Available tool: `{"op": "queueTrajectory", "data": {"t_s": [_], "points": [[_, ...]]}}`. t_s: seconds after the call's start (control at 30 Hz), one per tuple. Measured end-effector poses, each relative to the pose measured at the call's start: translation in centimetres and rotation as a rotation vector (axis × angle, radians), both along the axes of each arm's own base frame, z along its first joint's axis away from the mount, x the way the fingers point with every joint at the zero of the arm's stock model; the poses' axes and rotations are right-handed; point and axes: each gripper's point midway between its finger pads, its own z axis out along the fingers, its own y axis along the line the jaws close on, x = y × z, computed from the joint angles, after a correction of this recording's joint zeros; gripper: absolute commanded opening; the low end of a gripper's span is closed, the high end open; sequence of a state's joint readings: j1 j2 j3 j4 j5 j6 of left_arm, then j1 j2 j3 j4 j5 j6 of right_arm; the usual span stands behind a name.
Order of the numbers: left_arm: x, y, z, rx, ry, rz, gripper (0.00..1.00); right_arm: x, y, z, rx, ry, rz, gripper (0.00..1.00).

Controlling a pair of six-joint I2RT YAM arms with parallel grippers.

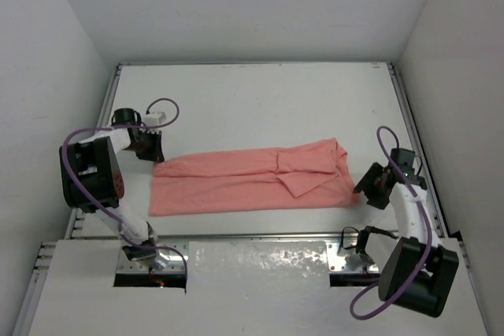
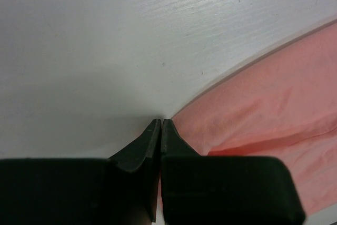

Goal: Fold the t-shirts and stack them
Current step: Rotate the tshirt 90 degrees

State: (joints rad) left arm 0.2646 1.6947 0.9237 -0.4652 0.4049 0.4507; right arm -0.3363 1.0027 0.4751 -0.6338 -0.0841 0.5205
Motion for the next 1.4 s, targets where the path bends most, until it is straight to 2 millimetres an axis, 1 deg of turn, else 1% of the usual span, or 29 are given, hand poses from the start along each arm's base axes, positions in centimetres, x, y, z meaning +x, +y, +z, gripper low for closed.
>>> {"op": "queueTrajectory", "data": {"t_s": [0.07, 0.13, 0.2, 0.23, 0.27, 0.3, 0.33, 0.37, 0.4, 0.43, 0.47, 0.5, 0.6, 0.63, 0.67, 0.7, 0.73, 0.77, 0.87, 0.93, 1.0, 1.03, 1.07, 1.13, 1.17, 1.3, 1.37, 1.4], "points": [[0.0, 0.0, 0.0, 0.002, 0.0, -0.005, 0.0, -0.7, 0.5, -0.9, 0.016, -0.003, -0.018, 0.55], [0.0, 0.0, 0.0, 0.003, -0.001, -0.008, 0.0, -1.2, 1.0, -2.0, 0.041, 0.001, -0.034, 0.52], [-0.1, 0.0, 0.0, 0.004, -0.001, -0.012, 0.02, -1.7, 1.4, -3.3, 0.064, 0.022, -0.049, 0.48], [-0.1, 0.0, 0.0, 0.006, -0.001, -0.014, 0.03, -1.4, 1.6, -3.3, 0.076, 0.017, -0.056, 0.46], [-0.1, 0.0, 0.0, 0.006, 0.0, -0.015, 0.08, -0.9, 1.5, -3.2, 0.079, -0.004, -0.061, 0.42], [-0.2, 0.1, -0.1, 0.007, 0.001, -0.017, 0.12, -0.5, 1.5, -3.3, 0.082, -0.022, -0.063, 0.35], [-0.2, 0.1, -0.1, 0.008, 0.003, -0.018, 0.16, -0.1, 1.4, -3.3, 0.079, -0.036, -0.067, 0.31], [-0.2, 0.1, -0.1, 0.011, 0.004, -0.019, 0.23, 0.1, 1.3, -3.4, 0.078, -0.044, -0.071, 0.27], [-0.3, 0.2, -0.1, 0.014, 0.005, -0.021, 0.27, 0.2, 1.3, -3.5, 0.077, -0.051, -0.073, 0.19], [-0.3, 0.2, -0.1, 0.017, 0.006, -0.02, 0.32, 0.5, 1.2, -3.5, 0.076, -0.058, -0.074, 0.16], [-0.3, 0.2, -0.1, 0.016, 0.008, -0.018, 0.39, 0.6, 1.1, -3.7, 0.073, -0.057, -0.077, 0.12], [-0.3, 0.2, 0.0, 0.018, 0.007, -0.019, 0.44, 0.8, 1.0, -3.7, 0.073, -0.058, -0.077, 0.06], [-0.3, 0.4, 0.3, 0.013, 0.012, -0.005, 0.6, 1.9, 0.7, -3.6, 0.076, -0.053, -0.075, 0.01], [-0.2, 0.6, 0.6, 0.01, 0.014, 0.005, 0.6, 2.4, 0.5, -3.6, 0.078, -0.048, -0.074, 0.0], [0.0, 0.8, 1.0, 0.004, 0.01, 0.017, 0.69, 3.1, 0.3, -3.5, 0.077, -0.047, -0.071, 0.0], [0.5, 1.2, 1.5, 0.002, -0.003, 0.027, 0.73, 3.8, 0.0, -3.4, 0.075, -0.043, -0.068, 0.0], [0.8, 1.5, 2.0, -0.006, -0.009, 0.041, 0.74, 4.5, -0.4, -3.4, 0.07, -0.038, -0.062, 0.0], [1.8, 2.3, 2.9, -0.004, -0.037, 0.064, 0.74, 5.3, -0.7, -3.4, 0.066, -0.033, -0.056, 0.0], [3.7, 3.8, 5.3, 0.007, -0.11, 0.091, 0.74, 8.5, -2.0, -3.3, 0.054, -0.028, -0.037, 0.0], [4.4, 4.4, 6.7, 0.017, -0.152, 0.099, 0.74, 11.4, -2.8, -3.2, 0.05, -0.039, -0.015, 0.0], [4.9, 4.4, 7.7, 0.018, -0.179, 0.095, 0.74, 14.5, -3.5, -3.2, 0.037, -0.051, 0.011, 0.0], [5.0, 4.3, 7.9, 0.016, -0.188, 0.092, 0.74, 16.3, -3.8, -3.1, 0.027, -0.064, 0.028, 0.0], [5.0, 4.2, 8.0, 0.012, -0.189, 0.09, 0.74, 17.9, -4.0, -3.1, 0.012, -0.071, 0.045, 0.0], [4.8, 4.1, 7.9, 0.006, -0.181, 0.088, 0.74, 22.0, -4.0, -3.0, -0.006, -0.108, 0.084, 0.0], [4.7, 4.0, 7.9, 0.002, -0.175, 0.086, 0.74, 23.7, -4.0, -3.0, -0.013, -0.12, 0.098, 0.0], [4.5, 3.5, 7.8, 0.002, -0.166, 0.074, 0.74, 31.7, -3.3, -2.8, -0.029, -0.181, 0.159, 0.03], [4.6, 3.1, 7.7, 0.004, -0.164, 0.063, 0.74, 36.3, -2.8, -2.6, -0.036, -0.228, 0.189, 0.04], [4.6, 2.7, 7.7, 0.003, -0.163, 0.052, 0.74, 37.9, -2.5, -2.7, -0.037, -0.245, 0.2, 0.05]]}}
